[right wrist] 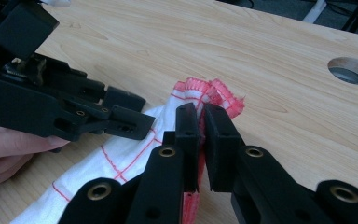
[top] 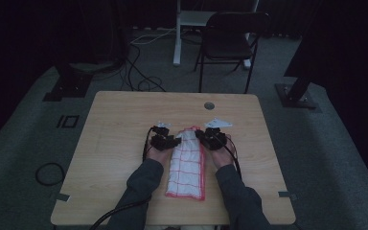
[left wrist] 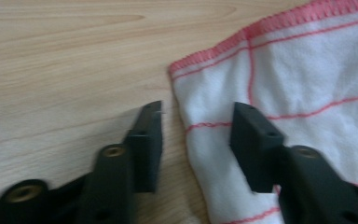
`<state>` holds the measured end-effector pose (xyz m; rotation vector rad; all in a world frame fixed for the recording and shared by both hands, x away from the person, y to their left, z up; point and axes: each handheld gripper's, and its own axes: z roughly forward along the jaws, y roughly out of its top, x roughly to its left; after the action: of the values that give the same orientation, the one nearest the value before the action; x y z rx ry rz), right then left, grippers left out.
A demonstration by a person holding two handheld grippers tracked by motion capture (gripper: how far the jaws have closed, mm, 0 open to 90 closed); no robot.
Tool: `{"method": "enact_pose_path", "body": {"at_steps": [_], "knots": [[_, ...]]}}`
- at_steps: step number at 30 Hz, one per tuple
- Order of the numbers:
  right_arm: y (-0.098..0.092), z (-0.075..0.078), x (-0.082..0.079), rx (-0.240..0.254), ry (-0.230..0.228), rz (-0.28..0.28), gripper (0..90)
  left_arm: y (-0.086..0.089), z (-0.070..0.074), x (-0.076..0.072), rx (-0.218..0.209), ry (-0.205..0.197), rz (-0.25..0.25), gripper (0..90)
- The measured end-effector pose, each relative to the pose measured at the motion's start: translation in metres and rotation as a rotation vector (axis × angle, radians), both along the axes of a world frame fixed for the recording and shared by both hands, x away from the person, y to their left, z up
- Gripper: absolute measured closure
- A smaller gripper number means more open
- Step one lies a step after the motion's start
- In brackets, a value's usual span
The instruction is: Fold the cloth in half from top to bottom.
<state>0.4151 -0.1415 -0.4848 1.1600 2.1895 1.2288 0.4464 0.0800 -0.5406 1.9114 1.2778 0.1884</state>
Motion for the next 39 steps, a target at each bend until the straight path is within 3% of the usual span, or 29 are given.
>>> {"method": "enact_pose_path", "body": {"at_steps": [4,6,15,22,30,39], "knots": [[0.001,-0.001,0.001,-0.002,0.002,-0.002,85.3,-0.001,0.0,0.001,-0.009,0.031,-0.017,83.6],[0.001,-0.003,0.001,-0.004,0.006,-0.006,85.3,0.001,0.003,0.001,-0.017,0.024,-0.022,86.8],[-0.008,-0.001,0.004,0.016,0.0,-0.032,85.3,0.01,0.027,-0.005,-0.088,-0.064,-0.031,87.5],[-0.014,0.0,-0.007,0.04,-0.012,-0.016,85.2,0.021,0.043,-0.03,-0.119,-0.137,-0.061,87.4],[-0.018,-0.001,-0.023,0.072,-0.014,0.012,85.2,0.028,0.049,-0.06,-0.123,-0.191,-0.104,87.2],[-0.016,-0.003,-0.047,0.08,-0.027,0.061,85.1,0.037,0.045,-0.087,-0.119,-0.208,-0.123,87.0]]}}
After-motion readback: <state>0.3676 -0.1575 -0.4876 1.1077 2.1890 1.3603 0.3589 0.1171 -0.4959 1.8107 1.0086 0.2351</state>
